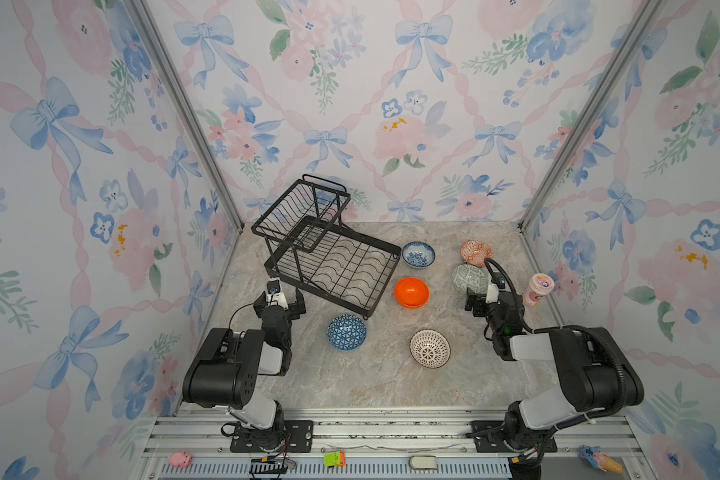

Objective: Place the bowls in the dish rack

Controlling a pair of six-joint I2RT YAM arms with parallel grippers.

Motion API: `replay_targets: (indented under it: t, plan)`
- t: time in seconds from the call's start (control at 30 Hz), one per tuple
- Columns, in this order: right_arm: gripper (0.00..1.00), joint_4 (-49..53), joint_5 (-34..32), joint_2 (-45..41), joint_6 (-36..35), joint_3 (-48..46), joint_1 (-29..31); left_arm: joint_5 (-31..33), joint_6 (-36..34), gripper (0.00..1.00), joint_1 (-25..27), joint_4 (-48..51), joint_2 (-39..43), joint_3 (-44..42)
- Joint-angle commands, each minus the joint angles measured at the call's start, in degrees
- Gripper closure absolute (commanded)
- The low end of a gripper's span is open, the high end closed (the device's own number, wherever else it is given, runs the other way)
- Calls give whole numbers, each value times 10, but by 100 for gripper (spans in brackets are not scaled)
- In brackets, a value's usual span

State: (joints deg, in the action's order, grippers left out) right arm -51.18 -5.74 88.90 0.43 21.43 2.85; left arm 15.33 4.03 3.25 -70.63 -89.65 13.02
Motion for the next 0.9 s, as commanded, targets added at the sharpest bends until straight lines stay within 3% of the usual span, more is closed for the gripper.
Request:
replay_targets:
  t: [0.0, 0.27, 0.33, 0.4, 0.53, 0.6, 0.73, 0.8, 0.87]
  plan:
    - [3, -6, 7, -1, -2, 12, -6, -4, -12, 2, 2, -11, -3, -3]
    - [3, -7, -7, -1, -6, 11, 2, -4, -12, 2, 1, -11, -3, -3]
    - [3, 7, -51, -8, -3, 16, 13, -4, -12, 2, 2, -11, -3, -3]
    - [3, 57, -90, -38, -3, 29, 22, 17, -8, 2, 2, -8, 6, -2]
    - [3, 269, -168, -97, 32, 103, 30, 13, 10, 2, -6, 7, 38, -17]
    - [3, 324, -219, -115, 55, 121, 39, 64, 3, 2, 3, 2, 66, -23]
    - [3, 397, -316, -180, 105, 129, 69, 154, 83, 2, -3, 196, 201, -4]
    - [3, 460, -317, -208, 155, 151, 68, 152, 123, 2, -3, 279, 248, 4]
    - [3, 523, -267, -231, 193, 177, 62, 159, 141, 2, 5, 364, 291, 15]
